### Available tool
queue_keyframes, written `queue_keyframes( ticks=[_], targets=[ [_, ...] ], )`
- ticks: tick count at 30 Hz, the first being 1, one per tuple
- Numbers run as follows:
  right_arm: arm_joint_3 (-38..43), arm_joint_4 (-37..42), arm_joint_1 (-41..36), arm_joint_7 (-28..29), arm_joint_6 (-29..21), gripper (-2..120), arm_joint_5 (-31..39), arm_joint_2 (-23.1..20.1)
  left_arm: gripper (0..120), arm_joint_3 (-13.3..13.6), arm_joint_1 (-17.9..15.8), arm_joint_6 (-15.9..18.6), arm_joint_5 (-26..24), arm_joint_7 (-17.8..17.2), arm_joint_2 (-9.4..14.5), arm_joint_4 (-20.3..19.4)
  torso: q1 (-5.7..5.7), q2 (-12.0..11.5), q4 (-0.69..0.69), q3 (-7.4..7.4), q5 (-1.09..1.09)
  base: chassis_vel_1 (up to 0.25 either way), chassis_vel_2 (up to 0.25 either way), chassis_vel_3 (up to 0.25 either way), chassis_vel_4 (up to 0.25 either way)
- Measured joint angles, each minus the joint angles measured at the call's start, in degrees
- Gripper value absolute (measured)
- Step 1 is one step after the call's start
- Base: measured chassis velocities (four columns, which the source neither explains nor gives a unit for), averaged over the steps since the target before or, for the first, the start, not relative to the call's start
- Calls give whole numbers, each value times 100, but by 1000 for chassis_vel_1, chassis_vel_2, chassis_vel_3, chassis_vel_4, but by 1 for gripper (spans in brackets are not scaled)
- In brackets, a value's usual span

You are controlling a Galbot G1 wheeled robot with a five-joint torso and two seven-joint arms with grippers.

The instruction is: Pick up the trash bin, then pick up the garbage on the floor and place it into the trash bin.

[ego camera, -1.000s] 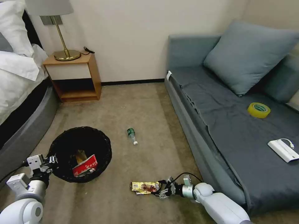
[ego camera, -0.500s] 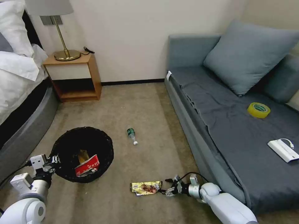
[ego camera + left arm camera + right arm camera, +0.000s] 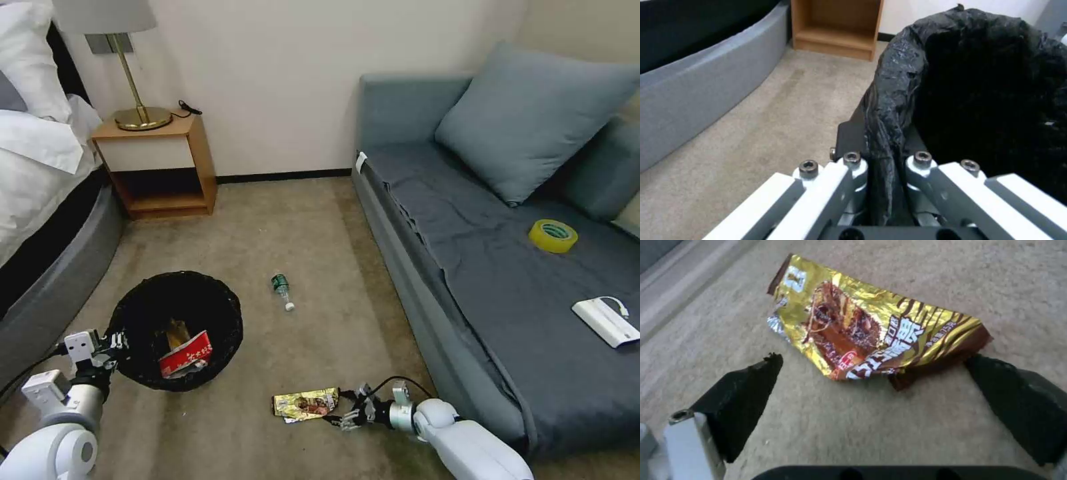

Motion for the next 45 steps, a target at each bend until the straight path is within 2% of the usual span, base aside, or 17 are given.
queue_keyframes(
  ticks=[11, 15, 16, 20, 22, 25, 26, 29, 31, 34, 36, 38, 45],
  targets=[
    [-58, -150, 62, 258, 63, 98, 11, 246, 5, -26, 2, -52, 25, 25, 5, 67, 0, 0, 0, 0, -1, 0, 0, 0, 0],
    [-76, -211, 87, 333, 97, 82, -7, 298, 5, -40, 3, -73, 29, 37, 6, 90, 0, 0, -1, 0, -1, 0, 0, 0, 0],
    [-76, -211, 87, 333, 97, 82, -7, 298, 5, -40, 3, -73, 29, 37, 6, 90, 0, 0, -1, 0, -1, 0, 0, 0, 0],
    [-84, -265, 90, 328, 155, 64, -24, 318, 5, -52, 3, -81, 29, 40, 12, 106, 0, 0, -1, 0, -1, 0, 0, 0, 0],
    [-85, -282, 90, 320, 177, 61, -31, 324, 5, -55, 2, -82, 29, 41, 15, 110, 0, 0, -1, 0, -1, 0, 0, 0, 0],
    [-90, -309, 84, 304, 208, 45, -58, 347, 5, -69, 2, -94, 29, 47, 24, 129, 0, 0, 1, 0, 0, 0, 0, 0, 0],
    [-90, -309, 84, 304, 208, 45, -58, 347, 5, -69, 2, -94, 29, 47, 24, 129, 0, 0, 1, 0, 0, 0, 0, 0, 0],
    [-96, -331, 80, 303, 229, 32, -78, 363, 5, -74, 1, -98, 29, 48, 26, 137, 0, 0, 0, 0, 1, 0, 0, 0, 0],
    [-97, -332, 80, 303, 231, 30, -79, 364, 5, -74, 1, -99, 29, 48, 26, 137, 0, 0, 1, 0, 0, 0, 0, 0, 0],
    [-118, -350, 84, 312, 255, 13, -91, 382, 5, -80, 1, -101, 28, 49, 25, 140, 0, 0, 1, 0, 1, 0, 0, 0, 0],
    [-119, -350, 85, 313, 257, 12, -94, 383, 5, -81, 1, -102, 28, 49, 25, 140, 0, 0, 1, 0, 1, 0, 0, 0, 0],
    [-124, -351, 94, 328, 270, 1, -97, 385, 5, -89, 1, -103, 28, 49, 23, 140, 0, 0, 1, 0, 1, 0, 0, 0, 0],
    [-42, -275, 160, 429, 354, 0, 15, 395, 5, -93, 7, -111, 27, 51, 14, 145, 0, 0, 1, 0, 0, 0, 0, 0, 0]
  ],
)
